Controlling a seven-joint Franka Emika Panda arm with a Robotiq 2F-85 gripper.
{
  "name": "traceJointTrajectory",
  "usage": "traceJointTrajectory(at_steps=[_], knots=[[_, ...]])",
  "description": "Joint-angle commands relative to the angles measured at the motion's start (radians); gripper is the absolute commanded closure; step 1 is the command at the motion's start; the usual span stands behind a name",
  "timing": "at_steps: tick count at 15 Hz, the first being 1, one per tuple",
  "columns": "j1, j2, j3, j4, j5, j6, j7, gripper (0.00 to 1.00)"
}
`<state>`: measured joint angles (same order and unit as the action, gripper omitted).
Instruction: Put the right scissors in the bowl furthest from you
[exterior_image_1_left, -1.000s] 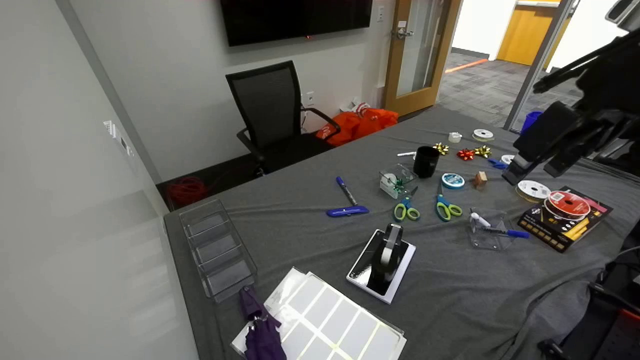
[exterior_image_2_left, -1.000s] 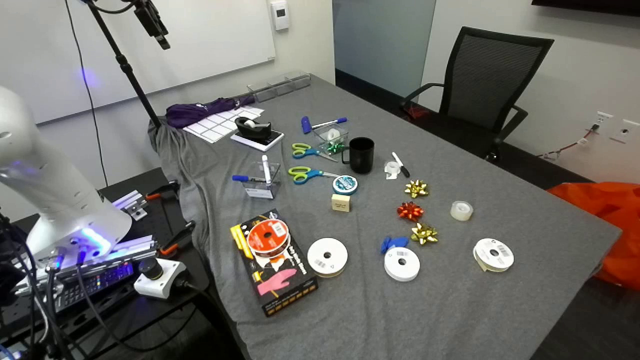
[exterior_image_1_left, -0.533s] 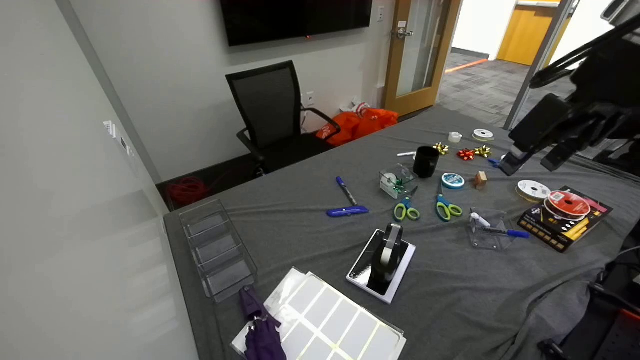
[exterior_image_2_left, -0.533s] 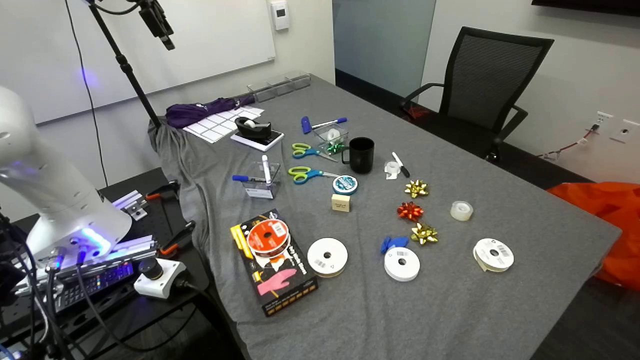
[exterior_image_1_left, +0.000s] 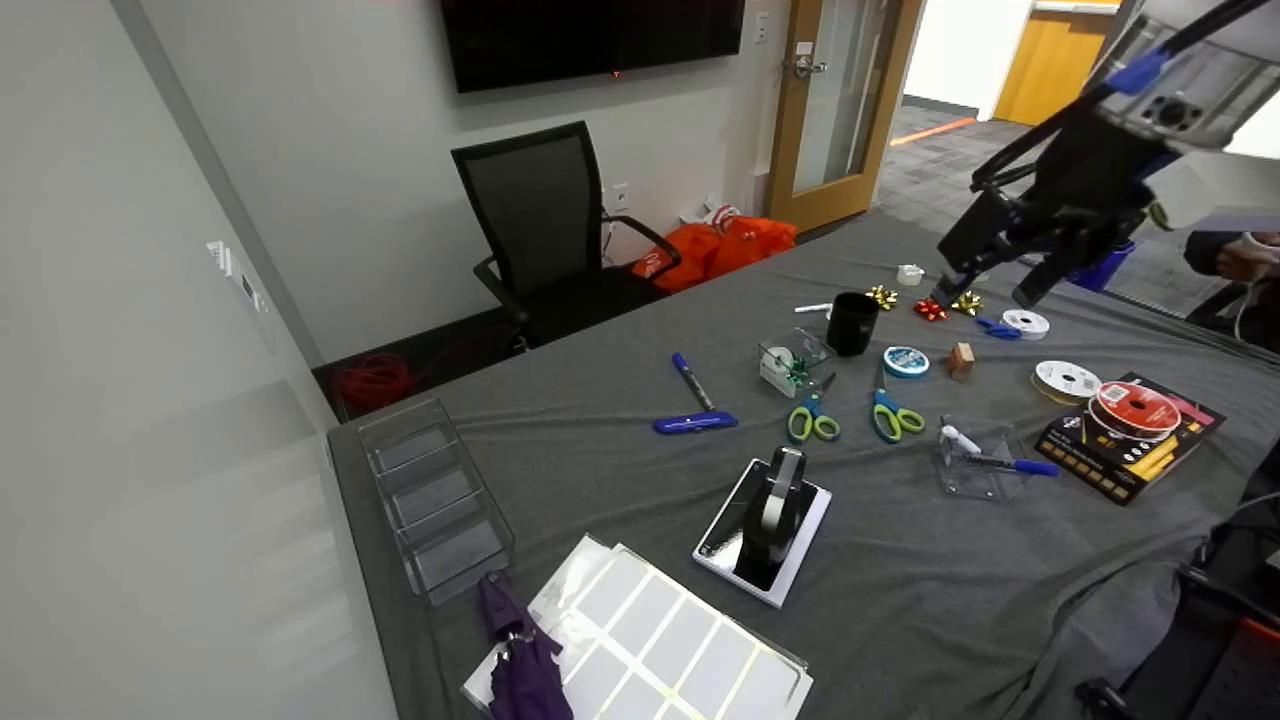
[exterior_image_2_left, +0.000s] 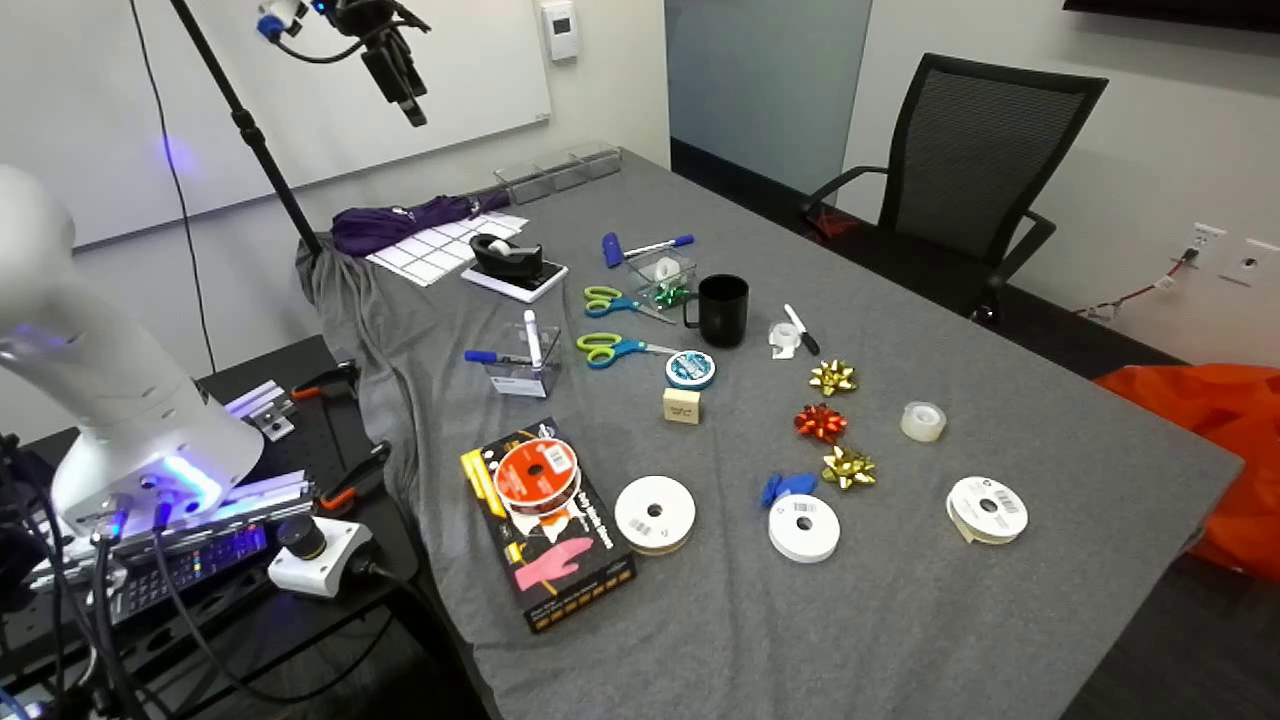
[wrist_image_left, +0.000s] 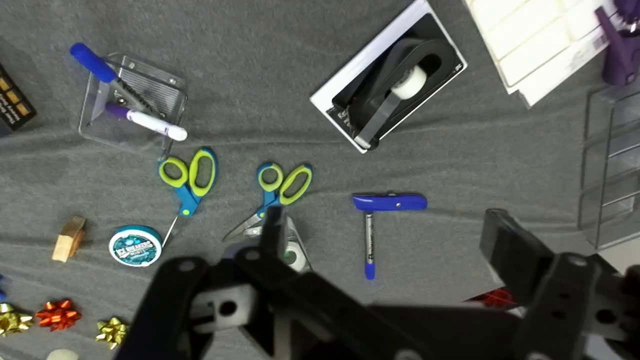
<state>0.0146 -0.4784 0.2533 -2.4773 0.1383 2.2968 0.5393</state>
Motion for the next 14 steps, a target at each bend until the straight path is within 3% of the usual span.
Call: traceJointTrajectory(at_steps=[1, 6, 10, 11, 14], knots=[[-0.058, 0.196, -0.029, 0.114, -0.071, 0.023, 0.014, 0.00], [-0.072, 0.421, -0.102, 0.260, -0.168, -0.006, 0.050, 0.00], [-0.052, 0.558, -0.174, 0.363, -0.159, 0.013, 0.015, 0.00], [-0.036, 0.485, -0.176, 0.293, -0.147, 0.018, 0.028, 0.00], [-0.032, 0.550, -0.198, 0.346, -0.144, 0.017, 0.021, 0.00]])
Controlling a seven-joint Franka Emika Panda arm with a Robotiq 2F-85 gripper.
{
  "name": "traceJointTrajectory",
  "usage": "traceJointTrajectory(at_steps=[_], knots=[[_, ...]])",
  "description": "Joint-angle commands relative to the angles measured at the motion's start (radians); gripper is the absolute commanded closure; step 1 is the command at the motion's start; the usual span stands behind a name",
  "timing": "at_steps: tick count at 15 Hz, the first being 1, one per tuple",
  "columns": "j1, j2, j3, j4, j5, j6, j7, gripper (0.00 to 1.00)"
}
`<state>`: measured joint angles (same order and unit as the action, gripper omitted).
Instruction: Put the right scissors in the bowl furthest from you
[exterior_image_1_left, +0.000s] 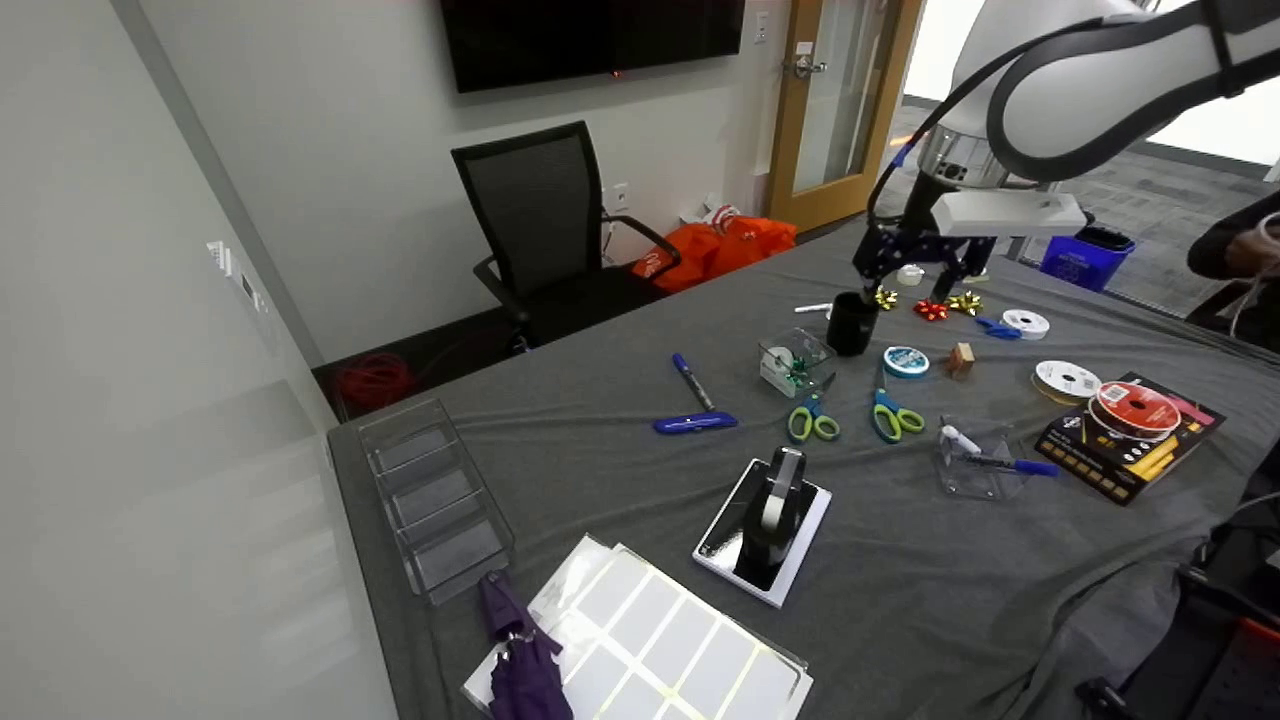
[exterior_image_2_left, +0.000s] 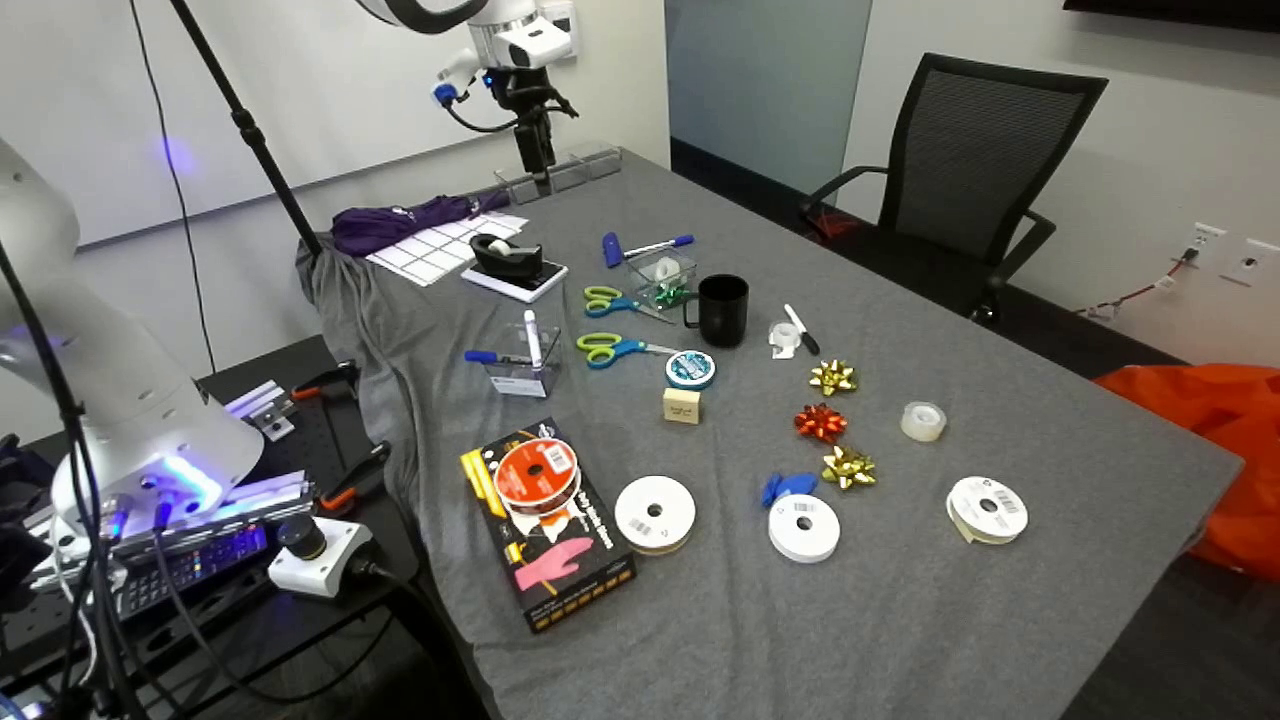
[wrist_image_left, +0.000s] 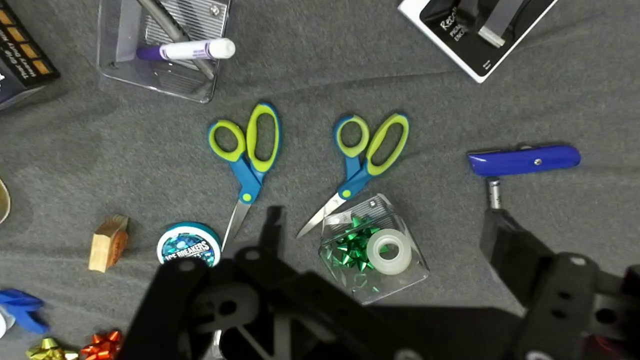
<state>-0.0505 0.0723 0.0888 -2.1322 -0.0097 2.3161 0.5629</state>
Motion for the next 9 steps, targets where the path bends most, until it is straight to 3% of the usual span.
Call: traceJointTrajectory(at_steps=[1, 6, 9], knots=[[0.033, 0.004, -0.034, 0.006, 0.004, -0.002, -0.003, 0.00], [0.037, 0.004, -0.033, 0.010, 0.004, -0.002, -0.003, 0.00], [0.034, 0.070, -0.053, 0.048, 0.008, -0.036, -0.041, 0.00]])
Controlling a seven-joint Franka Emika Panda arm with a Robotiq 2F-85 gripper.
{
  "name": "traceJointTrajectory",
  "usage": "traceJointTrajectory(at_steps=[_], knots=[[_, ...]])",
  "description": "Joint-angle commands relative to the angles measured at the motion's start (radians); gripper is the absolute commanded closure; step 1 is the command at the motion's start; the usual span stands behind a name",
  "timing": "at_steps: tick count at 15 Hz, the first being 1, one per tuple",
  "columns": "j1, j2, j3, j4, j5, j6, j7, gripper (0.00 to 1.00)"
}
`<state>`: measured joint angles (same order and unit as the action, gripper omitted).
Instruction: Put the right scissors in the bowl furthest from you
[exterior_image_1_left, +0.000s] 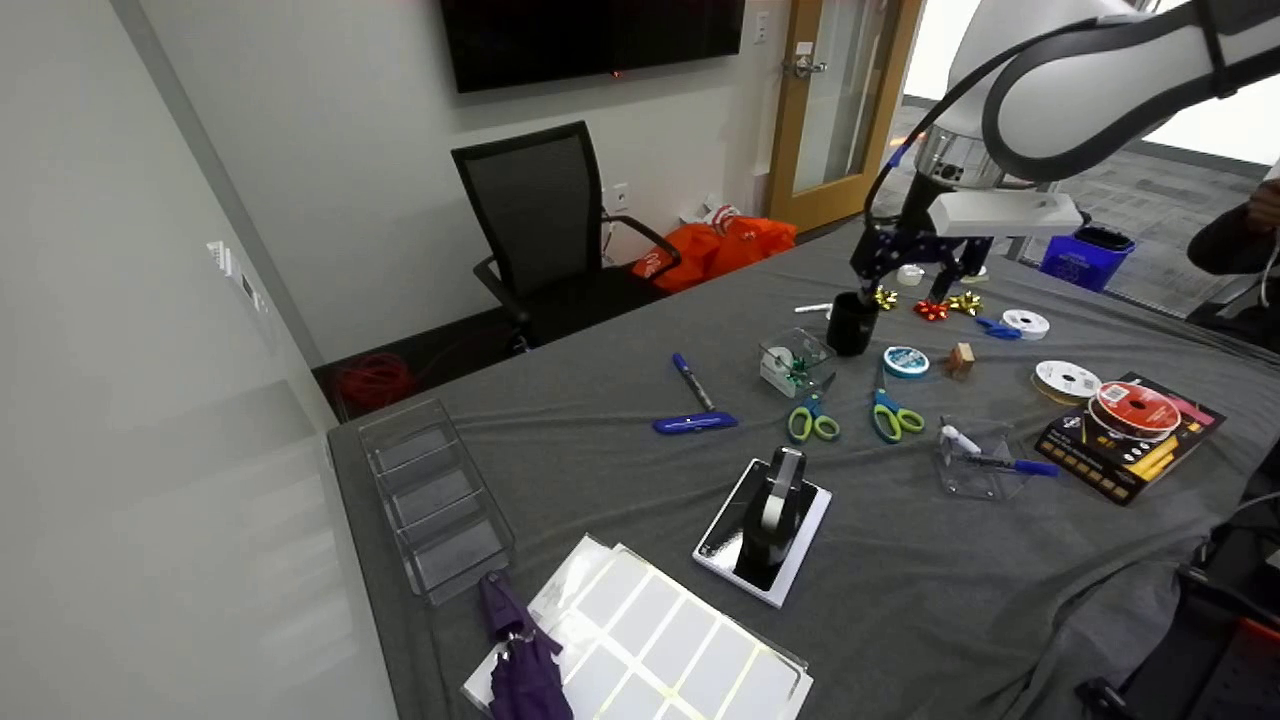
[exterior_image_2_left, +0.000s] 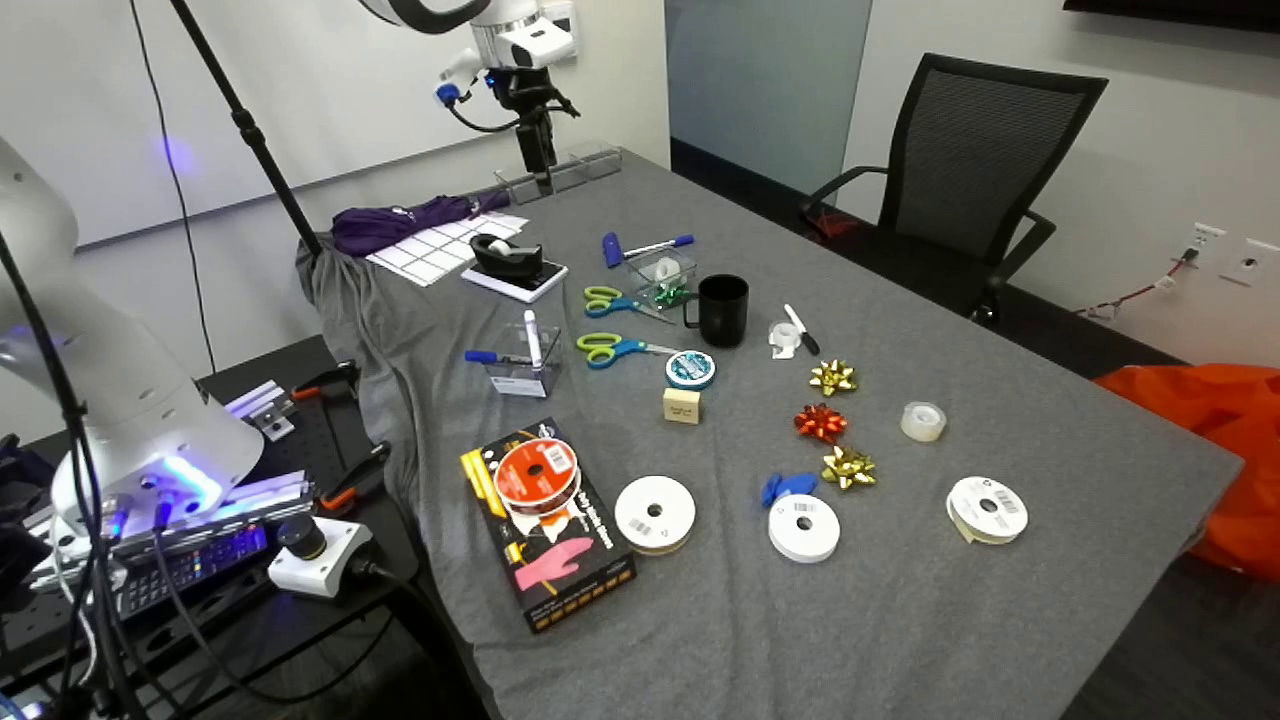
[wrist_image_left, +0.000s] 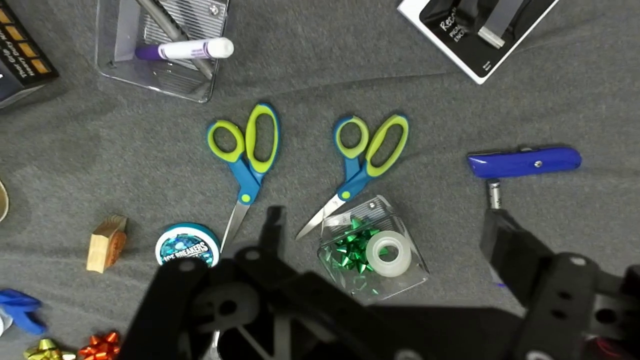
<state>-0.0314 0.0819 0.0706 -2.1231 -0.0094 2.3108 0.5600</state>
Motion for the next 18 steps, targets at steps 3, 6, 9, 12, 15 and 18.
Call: traceJointTrajectory(at_steps=[3, 6, 9, 12, 15, 18], knots=[[0.013, 0.140, -0.064, 0.070, 0.003, -0.028, -0.058, 0.00], [0.010, 0.222, -0.089, 0.118, 0.023, -0.066, -0.100, 0.00], [0.003, 0.304, -0.106, 0.158, 0.054, -0.062, -0.153, 0.00], [0.003, 0.372, -0.127, 0.190, 0.053, -0.038, -0.169, 0.00], [-0.002, 0.439, -0.143, 0.230, 0.052, -0.017, -0.189, 0.00], [-0.007, 0.500, -0.164, 0.285, 0.054, -0.014, -0.181, 0.00]])
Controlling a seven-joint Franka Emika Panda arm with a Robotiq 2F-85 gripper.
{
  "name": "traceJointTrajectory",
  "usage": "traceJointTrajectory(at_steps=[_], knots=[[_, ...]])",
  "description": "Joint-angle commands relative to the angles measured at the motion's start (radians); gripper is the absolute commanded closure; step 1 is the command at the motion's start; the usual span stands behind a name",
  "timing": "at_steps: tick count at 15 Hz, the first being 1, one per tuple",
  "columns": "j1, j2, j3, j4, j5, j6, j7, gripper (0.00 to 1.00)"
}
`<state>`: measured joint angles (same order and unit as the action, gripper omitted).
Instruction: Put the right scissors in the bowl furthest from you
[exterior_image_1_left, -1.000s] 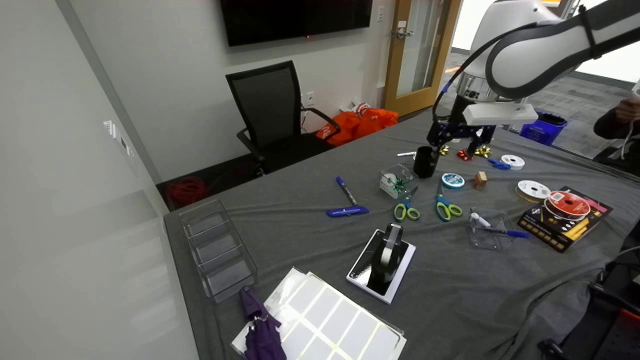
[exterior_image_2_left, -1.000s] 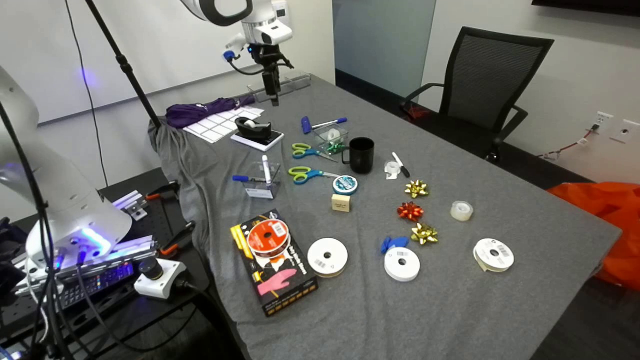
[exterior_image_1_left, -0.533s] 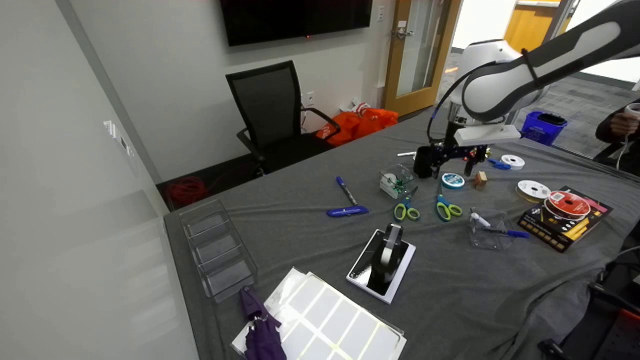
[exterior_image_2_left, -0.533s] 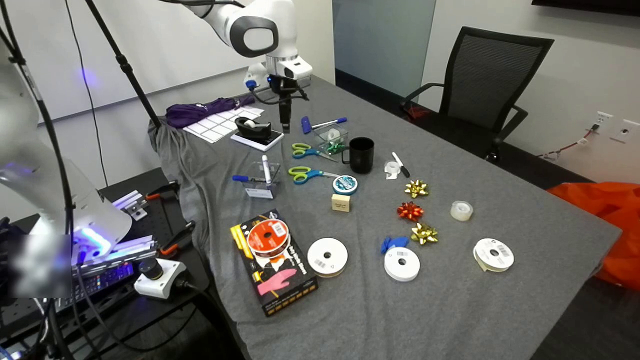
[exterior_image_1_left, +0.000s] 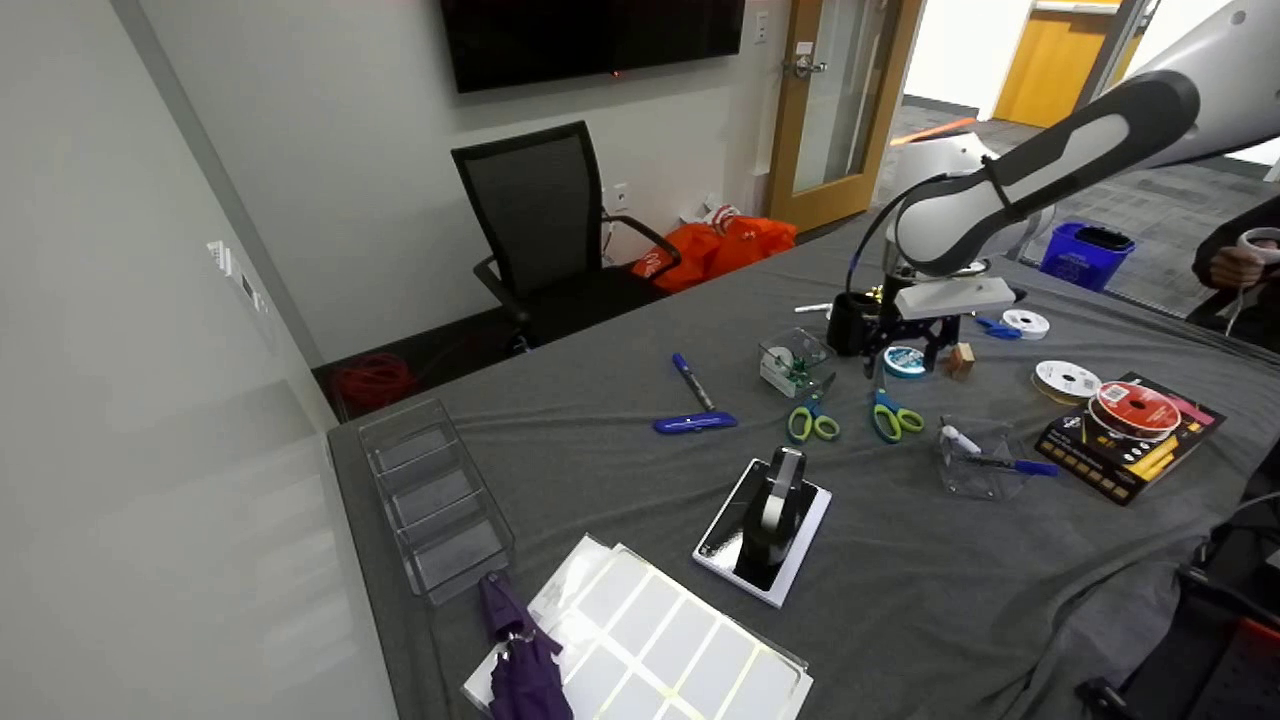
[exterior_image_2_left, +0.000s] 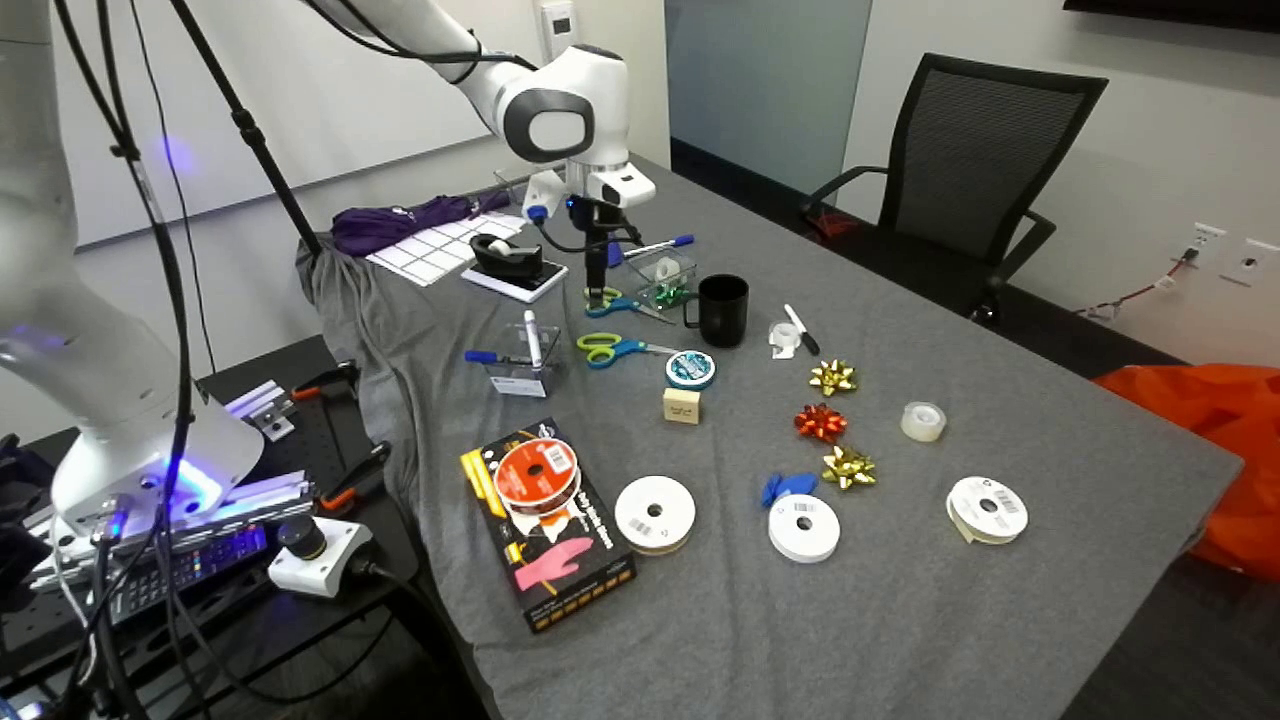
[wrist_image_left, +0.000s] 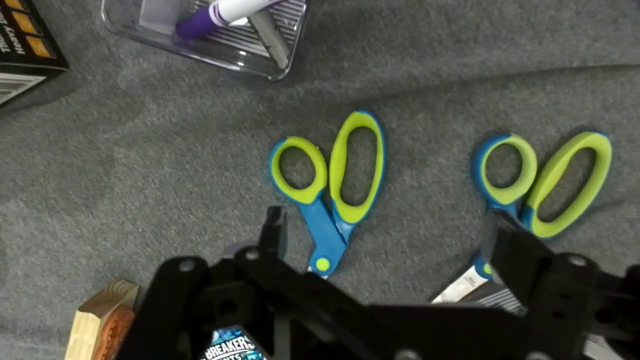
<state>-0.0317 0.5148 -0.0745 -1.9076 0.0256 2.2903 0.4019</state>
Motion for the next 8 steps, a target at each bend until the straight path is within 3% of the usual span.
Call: traceJointTrajectory(at_steps=[1, 8], knots=[[-0.006, 0.087, -0.028, 0.092, 0.015, 0.001, -0.016, 0.00], [-0.018, 0.190, -0.068, 0.180, 0.002, 0.034, -0.035, 0.00]])
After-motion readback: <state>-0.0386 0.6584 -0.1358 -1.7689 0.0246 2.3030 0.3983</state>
